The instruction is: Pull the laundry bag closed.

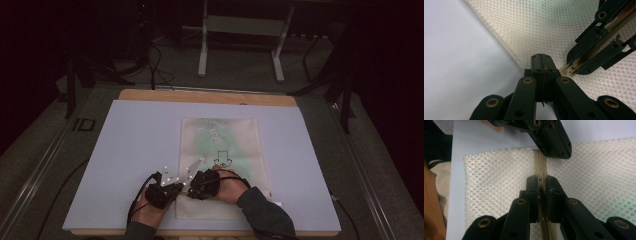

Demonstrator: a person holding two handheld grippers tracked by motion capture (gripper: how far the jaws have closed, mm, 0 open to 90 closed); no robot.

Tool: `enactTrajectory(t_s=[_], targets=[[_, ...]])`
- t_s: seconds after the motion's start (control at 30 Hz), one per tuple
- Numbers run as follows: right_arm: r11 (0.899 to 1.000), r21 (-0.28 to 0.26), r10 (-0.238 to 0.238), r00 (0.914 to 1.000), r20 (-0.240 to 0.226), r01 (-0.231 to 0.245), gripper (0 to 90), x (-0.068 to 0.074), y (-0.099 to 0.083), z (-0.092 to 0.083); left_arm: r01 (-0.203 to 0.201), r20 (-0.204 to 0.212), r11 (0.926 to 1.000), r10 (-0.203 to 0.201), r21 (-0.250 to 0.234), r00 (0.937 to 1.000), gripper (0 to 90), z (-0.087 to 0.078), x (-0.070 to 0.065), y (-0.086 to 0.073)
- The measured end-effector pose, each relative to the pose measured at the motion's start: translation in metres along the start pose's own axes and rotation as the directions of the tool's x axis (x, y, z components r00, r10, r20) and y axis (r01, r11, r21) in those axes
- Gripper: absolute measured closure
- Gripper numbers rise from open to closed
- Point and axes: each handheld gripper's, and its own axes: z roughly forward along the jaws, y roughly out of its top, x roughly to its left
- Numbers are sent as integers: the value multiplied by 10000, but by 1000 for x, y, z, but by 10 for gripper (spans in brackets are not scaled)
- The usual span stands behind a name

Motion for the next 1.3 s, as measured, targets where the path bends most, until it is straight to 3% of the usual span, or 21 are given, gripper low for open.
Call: enactTrajectory(t_s=[0.1, 0.17, 0.23, 0.53, 0.6, 0.67, 0.83, 1.3], targets=[[9999, 46, -131, 9999, 60, 131, 823, 0, 1, 1, 53, 244, 9998, -49, -175, 9997, 893, -1, 3, -2], [9999, 33, -121, 9999, 36, 121, 823, 0, 1, 1, 713, 690, 9968, -686, -368, 9953, 890, -4, 9, -4], [9999, -18, -114, 9999, 26, 114, 823, 0, 0, 1, 811, 899, 9955, -764, -496, 9930, 890, -7, 10, -4], [9999, -149, -73, 9999, 74, 74, 821, 0, -2, 2, 619, 1240, 9974, -568, -371, 9906, 884, -4, 6, -4], [9998, -191, -71, 10000, -1, 71, 821, 0, -1, 2, 877, 1340, 9960, -846, -175, 9874, 888, -2, 7, -6], [9998, -171, -90, 10000, 4, 90, 820, 0, -1, 2, 890, 1336, 9959, -863, -147, 9873, 889, -2, 7, -5], [9998, 9, -215, 9997, 88, 215, 820, 1, 1, 3, 517, 904, 9986, -509, -64, 9946, 892, -1, 1, -4], [9979, 467, -458, 9988, 190, 449, 823, 4, 6, 1, 391, 850, 9992, -381, -93, 9957, 893, -1, 0, -4]])
